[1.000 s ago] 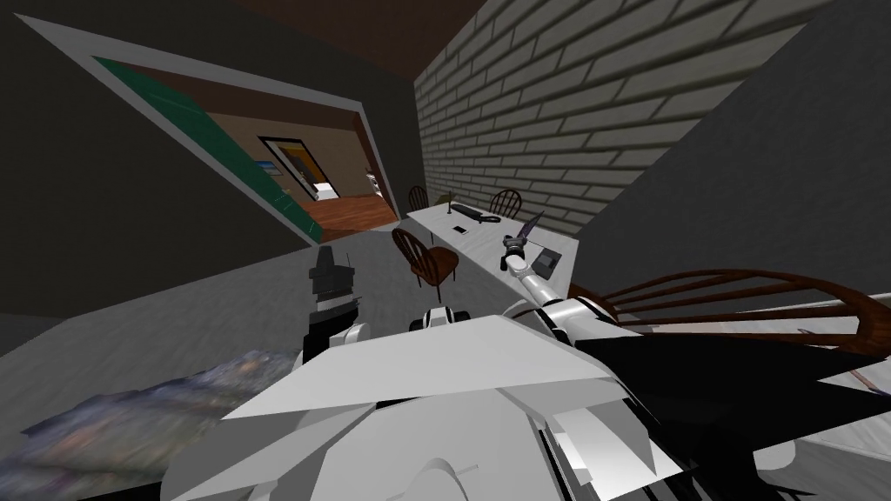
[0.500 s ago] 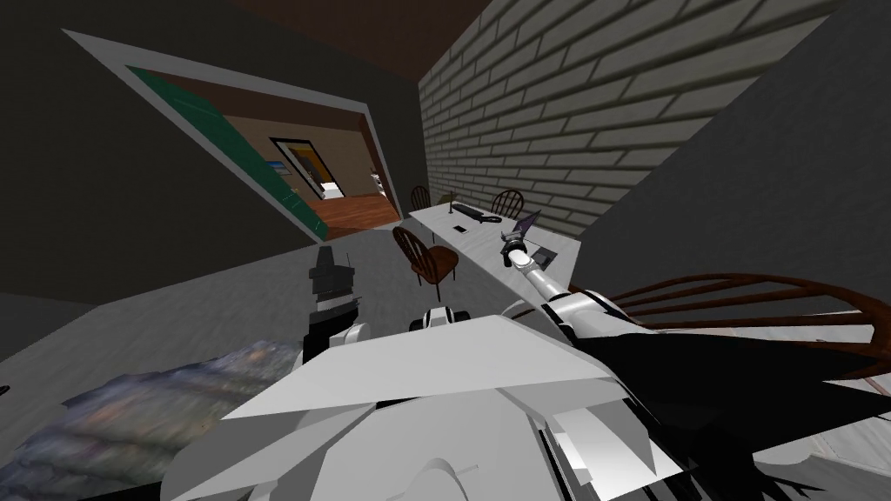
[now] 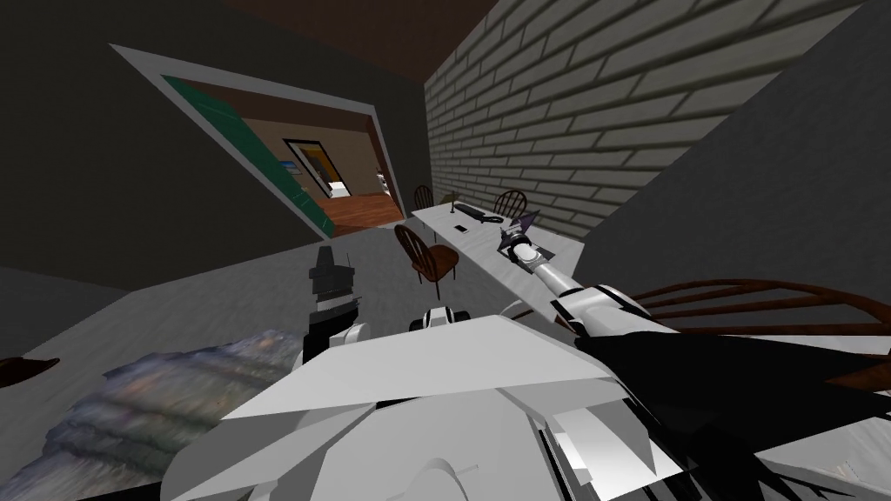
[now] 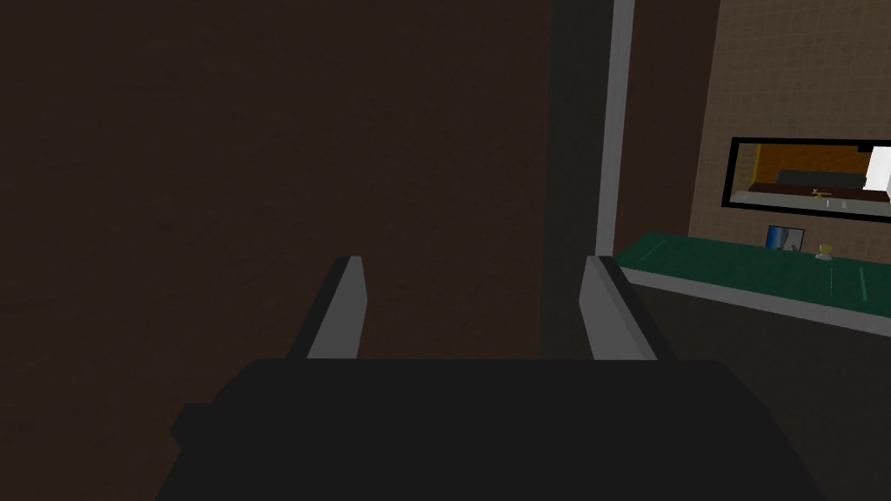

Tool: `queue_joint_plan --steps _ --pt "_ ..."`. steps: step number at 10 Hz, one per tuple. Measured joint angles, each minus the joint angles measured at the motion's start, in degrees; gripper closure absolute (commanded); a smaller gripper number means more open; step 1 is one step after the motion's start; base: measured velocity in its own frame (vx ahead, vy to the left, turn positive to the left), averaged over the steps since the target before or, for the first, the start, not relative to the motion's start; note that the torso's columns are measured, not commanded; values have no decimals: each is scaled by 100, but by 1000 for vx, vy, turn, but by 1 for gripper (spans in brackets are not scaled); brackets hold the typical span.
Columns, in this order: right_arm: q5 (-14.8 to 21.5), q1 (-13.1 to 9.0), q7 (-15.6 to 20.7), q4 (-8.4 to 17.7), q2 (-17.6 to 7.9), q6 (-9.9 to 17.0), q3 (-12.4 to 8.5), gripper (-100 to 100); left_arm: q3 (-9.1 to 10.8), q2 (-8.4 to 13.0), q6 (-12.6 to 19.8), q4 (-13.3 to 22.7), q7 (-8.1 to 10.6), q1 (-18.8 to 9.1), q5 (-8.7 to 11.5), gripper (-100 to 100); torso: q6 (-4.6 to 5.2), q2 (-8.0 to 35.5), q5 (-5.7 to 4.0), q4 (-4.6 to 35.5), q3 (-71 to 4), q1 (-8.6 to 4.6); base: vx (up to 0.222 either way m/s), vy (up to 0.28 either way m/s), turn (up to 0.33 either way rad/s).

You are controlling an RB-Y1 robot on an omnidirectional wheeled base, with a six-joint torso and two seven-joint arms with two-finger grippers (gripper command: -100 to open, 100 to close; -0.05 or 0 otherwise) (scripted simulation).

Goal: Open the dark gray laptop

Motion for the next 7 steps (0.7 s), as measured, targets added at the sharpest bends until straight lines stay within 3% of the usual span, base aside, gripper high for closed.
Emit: queue_joint_plan --steps 7 --pt "208 -200 -237 -230 -742 -1034 272 -100 0 0 0 0 0 0 0 0 1 6 -3 1 3 -10 -42 -43 65"
